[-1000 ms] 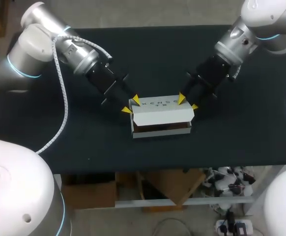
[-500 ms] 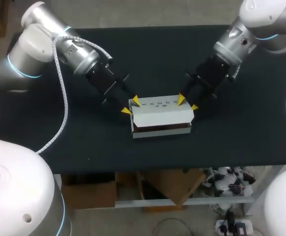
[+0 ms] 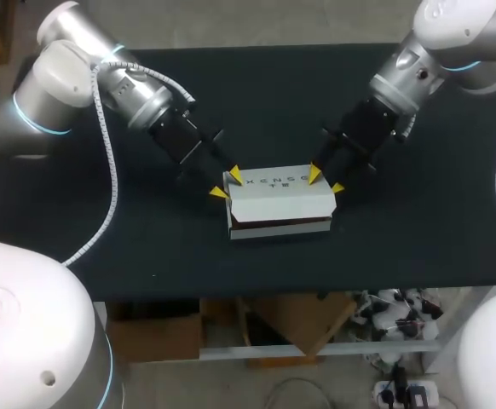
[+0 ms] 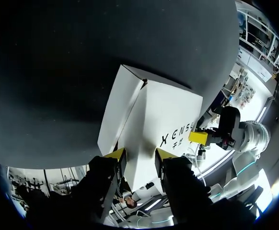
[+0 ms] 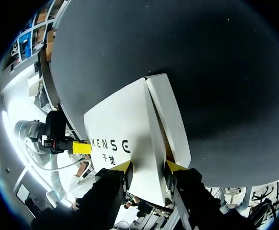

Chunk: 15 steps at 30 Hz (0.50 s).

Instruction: Assemble the packaging by folding the flat box into shape, placing the metal phone stand inside, and closing the box properly

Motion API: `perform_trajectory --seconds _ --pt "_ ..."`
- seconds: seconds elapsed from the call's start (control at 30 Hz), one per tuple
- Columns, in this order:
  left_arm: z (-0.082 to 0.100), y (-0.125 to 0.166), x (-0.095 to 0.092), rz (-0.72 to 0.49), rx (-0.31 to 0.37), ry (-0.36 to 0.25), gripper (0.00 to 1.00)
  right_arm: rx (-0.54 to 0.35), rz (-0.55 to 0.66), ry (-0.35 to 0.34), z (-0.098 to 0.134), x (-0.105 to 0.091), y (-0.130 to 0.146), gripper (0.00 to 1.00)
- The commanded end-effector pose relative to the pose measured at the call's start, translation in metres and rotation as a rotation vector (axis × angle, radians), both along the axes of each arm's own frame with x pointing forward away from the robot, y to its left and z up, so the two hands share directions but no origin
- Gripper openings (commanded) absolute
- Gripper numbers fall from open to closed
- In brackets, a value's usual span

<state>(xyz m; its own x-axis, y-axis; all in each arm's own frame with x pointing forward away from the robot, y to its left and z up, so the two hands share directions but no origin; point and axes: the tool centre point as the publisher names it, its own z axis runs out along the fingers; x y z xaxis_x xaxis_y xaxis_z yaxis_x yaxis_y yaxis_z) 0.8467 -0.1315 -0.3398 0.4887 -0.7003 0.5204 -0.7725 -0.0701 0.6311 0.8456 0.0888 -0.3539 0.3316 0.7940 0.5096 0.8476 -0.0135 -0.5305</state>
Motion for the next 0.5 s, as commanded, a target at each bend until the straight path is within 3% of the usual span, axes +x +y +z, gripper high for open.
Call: perform_trajectory --seconds 0.03,0.5 --pt "0.0004 -0.0003 -0.0013 0.0 0.005 -0.004 0.41 0.0 0.001 0.002 -0.0019 0.0012 -0.0002 0.45" --pt "-0.0014 0.0001 -0.0031 -0.005 0.01 -0.011 0.41 0.003 0.002 0.0 -0.0015 0.0021 -0.0009 0.45"
